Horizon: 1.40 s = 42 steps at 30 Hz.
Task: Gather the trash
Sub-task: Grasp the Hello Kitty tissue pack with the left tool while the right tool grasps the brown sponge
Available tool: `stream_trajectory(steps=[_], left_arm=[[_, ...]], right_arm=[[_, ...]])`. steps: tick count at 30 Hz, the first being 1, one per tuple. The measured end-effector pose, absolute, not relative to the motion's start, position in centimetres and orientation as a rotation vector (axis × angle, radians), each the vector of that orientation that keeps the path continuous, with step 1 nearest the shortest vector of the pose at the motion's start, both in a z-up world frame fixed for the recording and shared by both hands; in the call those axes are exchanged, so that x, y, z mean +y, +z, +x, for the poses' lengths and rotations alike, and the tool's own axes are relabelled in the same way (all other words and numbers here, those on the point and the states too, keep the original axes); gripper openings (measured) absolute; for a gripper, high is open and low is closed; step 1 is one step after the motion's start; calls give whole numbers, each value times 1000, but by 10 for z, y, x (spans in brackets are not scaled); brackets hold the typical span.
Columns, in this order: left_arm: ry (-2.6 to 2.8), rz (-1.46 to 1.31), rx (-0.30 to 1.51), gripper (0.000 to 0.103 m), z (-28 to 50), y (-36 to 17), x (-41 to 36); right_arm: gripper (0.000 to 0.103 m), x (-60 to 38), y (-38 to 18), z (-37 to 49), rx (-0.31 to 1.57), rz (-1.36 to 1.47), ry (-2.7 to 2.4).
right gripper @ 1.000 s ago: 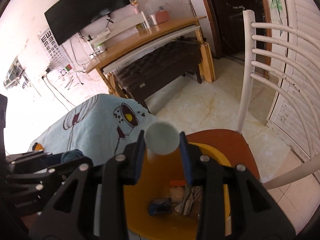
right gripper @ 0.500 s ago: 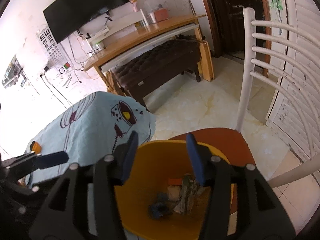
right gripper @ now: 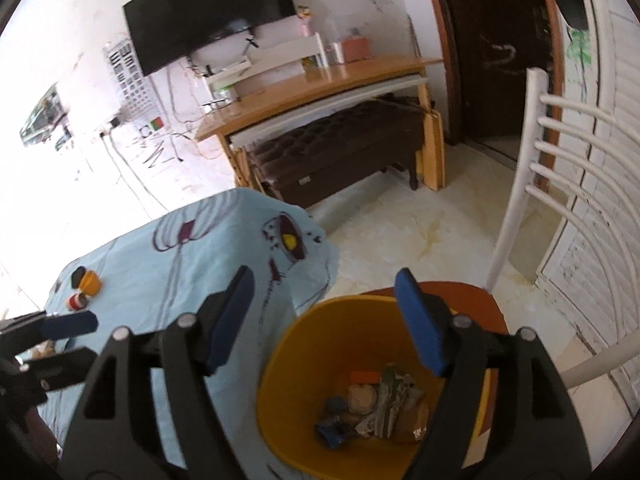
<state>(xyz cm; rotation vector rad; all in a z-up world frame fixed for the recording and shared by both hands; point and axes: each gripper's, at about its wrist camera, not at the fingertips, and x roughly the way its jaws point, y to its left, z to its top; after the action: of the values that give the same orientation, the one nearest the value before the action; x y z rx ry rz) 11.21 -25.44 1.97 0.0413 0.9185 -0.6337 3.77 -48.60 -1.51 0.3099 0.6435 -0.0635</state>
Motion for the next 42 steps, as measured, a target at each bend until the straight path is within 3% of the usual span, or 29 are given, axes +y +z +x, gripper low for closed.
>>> stream_trajectory(steps=[4, 10, 14, 26, 42], left_arm=[[-571, 44, 895, 78, 108, 26, -218], [-452, 23, 861, 82, 109, 35, -154], [-377, 23, 851, 85, 112, 36, -114], [-158, -77, 887, 92, 140, 16, -6], [-150, -26, 943, 92, 160, -26, 9]], right_arm=[[79, -461, -7, 38, 629, 271, -21], [80, -418, 2, 36, 619, 207, 70], [87, -392, 4, 34, 620, 166, 128], [90, -289, 10, 16, 631, 79, 432], [91, -164, 2, 3, 701, -76, 685]])
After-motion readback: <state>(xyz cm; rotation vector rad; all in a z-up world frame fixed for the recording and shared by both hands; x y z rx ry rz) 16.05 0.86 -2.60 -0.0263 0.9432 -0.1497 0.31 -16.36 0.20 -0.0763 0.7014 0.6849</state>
